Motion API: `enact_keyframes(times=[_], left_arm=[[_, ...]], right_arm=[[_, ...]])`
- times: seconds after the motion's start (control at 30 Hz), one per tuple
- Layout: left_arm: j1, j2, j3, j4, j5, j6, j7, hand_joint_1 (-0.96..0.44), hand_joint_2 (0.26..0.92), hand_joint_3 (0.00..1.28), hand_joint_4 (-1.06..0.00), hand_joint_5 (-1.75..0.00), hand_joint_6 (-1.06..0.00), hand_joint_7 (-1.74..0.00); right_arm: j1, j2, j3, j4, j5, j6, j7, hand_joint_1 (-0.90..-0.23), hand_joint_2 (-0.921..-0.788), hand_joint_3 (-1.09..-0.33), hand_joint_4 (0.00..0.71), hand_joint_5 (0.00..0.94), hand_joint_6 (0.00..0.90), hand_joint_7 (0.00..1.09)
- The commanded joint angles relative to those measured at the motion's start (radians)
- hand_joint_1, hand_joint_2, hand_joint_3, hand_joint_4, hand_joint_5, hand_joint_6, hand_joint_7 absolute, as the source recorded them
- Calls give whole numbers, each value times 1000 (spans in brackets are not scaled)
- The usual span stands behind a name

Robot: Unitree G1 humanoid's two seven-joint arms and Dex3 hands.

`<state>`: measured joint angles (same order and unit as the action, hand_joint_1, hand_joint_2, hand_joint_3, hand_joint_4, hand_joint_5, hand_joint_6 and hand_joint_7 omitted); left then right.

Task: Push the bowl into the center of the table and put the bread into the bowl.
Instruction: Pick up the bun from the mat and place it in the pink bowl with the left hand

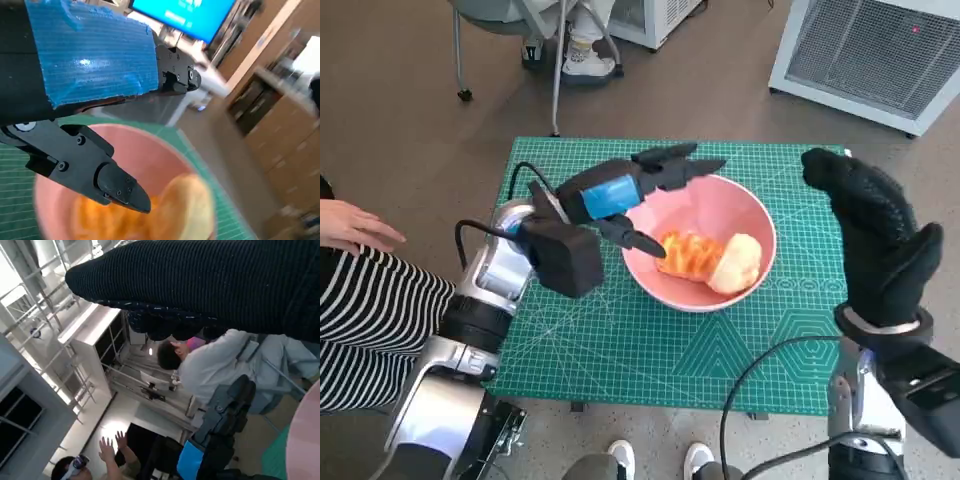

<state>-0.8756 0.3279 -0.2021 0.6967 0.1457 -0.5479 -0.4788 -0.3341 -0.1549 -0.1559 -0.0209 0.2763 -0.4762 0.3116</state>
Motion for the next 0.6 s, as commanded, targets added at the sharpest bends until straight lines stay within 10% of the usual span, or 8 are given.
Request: enact_keyframes(times=[0.03, 0.6], left_arm=[[21, -32, 70, -18, -113, -31, -21, -442, 838, 28, -1, 0, -183, -24], [202, -207, 224, -322, -505, 112, -52, -618, 921, 289, -95, -21, -243, -59]], right_arm=[[16, -8, -11, -19, 8, 31, -15, -681, -921, -687, 131, 2, 51, 425], [-50, -14, -9, -50, -36, 85, -65, -671, -921, -681, 151, 9, 58, 440]])
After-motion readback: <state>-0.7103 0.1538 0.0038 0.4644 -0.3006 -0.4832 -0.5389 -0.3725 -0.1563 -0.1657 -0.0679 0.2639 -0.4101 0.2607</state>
